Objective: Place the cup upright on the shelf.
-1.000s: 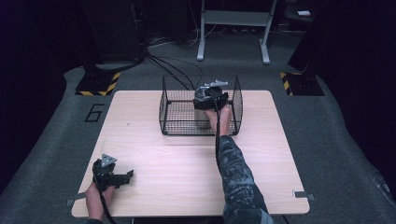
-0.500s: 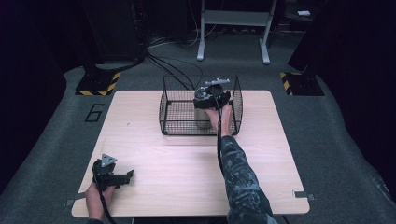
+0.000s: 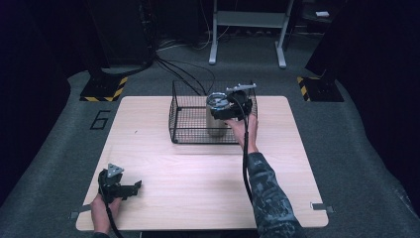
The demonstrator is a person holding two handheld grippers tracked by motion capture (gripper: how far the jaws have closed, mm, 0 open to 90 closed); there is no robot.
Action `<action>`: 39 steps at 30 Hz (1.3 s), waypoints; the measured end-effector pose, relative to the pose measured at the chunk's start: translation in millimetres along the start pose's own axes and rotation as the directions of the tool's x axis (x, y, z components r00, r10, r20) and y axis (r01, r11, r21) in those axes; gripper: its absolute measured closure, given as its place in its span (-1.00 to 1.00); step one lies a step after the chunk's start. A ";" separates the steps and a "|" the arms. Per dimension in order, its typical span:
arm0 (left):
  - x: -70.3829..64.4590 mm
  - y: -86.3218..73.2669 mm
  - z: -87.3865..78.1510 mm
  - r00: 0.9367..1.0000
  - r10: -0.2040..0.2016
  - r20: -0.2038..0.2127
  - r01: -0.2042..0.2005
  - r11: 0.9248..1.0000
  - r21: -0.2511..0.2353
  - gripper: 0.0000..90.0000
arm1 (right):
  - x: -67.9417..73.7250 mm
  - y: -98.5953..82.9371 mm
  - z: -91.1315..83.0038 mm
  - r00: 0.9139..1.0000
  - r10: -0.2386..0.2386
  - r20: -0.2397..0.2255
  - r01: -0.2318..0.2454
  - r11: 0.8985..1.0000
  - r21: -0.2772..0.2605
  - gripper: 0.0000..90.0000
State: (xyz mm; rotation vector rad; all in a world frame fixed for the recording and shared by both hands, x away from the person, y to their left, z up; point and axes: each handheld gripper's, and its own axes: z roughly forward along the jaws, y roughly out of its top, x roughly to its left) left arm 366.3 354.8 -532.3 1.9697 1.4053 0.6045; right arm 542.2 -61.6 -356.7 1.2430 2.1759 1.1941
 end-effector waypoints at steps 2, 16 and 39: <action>0.1 0.0 0.0 1.000 0.000 0.000 0.000 1.000 0.000 -0.99 | 3.8 -1.7 -10.5 1.000 -0.014 -0.014 0.014 1.000 -0.009 -1.00; 0.1 0.0 0.0 1.000 0.000 0.000 0.000 1.000 0.000 -0.99 | 21.2 -32.2 -84.8 0.994 -0.097 -0.047 0.094 0.994 -0.052 -1.00; -0.1 0.0 0.0 1.000 0.000 -0.001 0.000 1.000 -0.001 -0.99 | -30.0 -181.3 -134.3 0.992 0.034 0.121 -0.037 0.999 0.025 -1.00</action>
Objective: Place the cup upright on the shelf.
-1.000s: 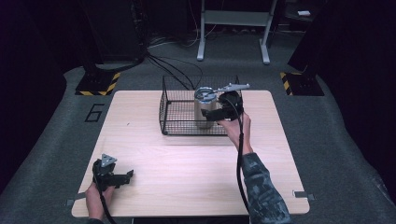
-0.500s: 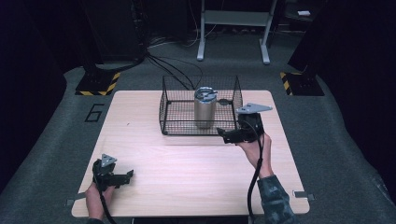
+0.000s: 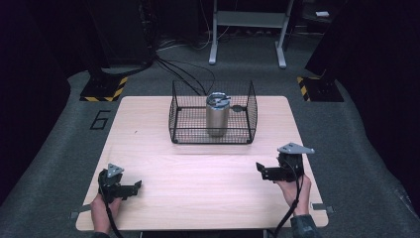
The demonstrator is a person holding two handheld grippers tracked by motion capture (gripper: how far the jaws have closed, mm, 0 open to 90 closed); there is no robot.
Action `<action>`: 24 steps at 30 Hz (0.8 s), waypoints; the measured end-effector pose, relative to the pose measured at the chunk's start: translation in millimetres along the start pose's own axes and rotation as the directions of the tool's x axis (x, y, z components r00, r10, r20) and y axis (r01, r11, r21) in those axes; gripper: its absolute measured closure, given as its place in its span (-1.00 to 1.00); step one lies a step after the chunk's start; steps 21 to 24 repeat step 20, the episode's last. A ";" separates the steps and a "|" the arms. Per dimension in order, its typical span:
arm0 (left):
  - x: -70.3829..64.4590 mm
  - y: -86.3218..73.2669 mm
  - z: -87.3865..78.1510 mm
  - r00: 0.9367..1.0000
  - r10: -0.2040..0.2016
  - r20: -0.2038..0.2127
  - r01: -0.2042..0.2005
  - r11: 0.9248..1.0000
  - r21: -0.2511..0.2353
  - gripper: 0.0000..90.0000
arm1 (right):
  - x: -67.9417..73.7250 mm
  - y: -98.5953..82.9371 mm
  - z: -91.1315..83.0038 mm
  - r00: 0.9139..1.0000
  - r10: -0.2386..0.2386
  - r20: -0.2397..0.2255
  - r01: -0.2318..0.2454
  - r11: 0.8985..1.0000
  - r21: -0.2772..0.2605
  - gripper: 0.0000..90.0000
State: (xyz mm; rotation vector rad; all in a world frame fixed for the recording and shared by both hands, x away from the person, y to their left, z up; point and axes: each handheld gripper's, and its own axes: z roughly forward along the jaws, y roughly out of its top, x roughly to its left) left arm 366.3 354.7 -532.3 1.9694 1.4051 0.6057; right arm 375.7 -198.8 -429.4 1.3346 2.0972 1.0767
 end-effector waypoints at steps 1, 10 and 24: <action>0.0 0.0 0.0 1.000 0.000 0.000 0.000 1.000 0.000 -0.99 | -3.2 -7.3 1.5 1.000 0.003 0.010 -0.003 1.000 0.009 -1.00; 0.0 0.0 0.0 1.000 0.000 0.000 0.000 1.000 0.000 -0.99 | -29.8 -86.4 20.3 0.993 0.086 0.084 -0.092 0.994 0.065 -1.00; 0.3 0.0 -0.2 1.000 0.006 -0.003 -0.006 1.000 0.001 -0.99 | -35.4 -103.0 29.1 0.984 0.067 0.163 -0.085 0.991 0.106 -1.00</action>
